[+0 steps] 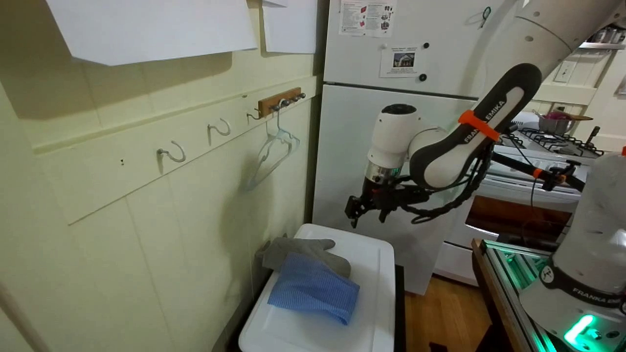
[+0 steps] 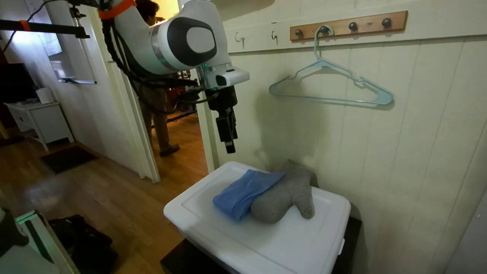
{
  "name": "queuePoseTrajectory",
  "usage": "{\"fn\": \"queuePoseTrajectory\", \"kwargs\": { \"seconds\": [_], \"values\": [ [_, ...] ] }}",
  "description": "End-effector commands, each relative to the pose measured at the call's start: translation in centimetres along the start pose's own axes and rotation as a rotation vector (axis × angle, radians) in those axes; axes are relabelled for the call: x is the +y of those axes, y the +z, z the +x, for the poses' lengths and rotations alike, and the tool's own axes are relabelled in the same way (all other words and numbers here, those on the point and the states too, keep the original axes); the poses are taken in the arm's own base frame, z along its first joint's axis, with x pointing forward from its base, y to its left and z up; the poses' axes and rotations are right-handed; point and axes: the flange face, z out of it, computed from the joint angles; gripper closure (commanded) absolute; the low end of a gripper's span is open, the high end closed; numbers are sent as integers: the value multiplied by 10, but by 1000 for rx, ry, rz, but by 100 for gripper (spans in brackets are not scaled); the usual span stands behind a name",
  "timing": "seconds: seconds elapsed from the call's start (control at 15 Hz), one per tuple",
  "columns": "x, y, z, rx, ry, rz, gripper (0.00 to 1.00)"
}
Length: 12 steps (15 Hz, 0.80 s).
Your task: Hook the hanger on the second silver hook from the left
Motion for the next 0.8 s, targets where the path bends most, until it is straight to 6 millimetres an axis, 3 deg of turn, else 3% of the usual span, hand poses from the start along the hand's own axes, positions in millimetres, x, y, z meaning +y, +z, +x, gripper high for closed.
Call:
{"fn": "queuePoseTrajectory", "kwargs": {
  "seconds": [0.0, 0.6, 0.73],
  "values": [
    [19, -31, 6, -28, -107, -61, 0],
    [41, -73, 16, -10, -416, -150, 0],
    [37, -67, 19, -8, -383, -136, 0]
  ]
}}
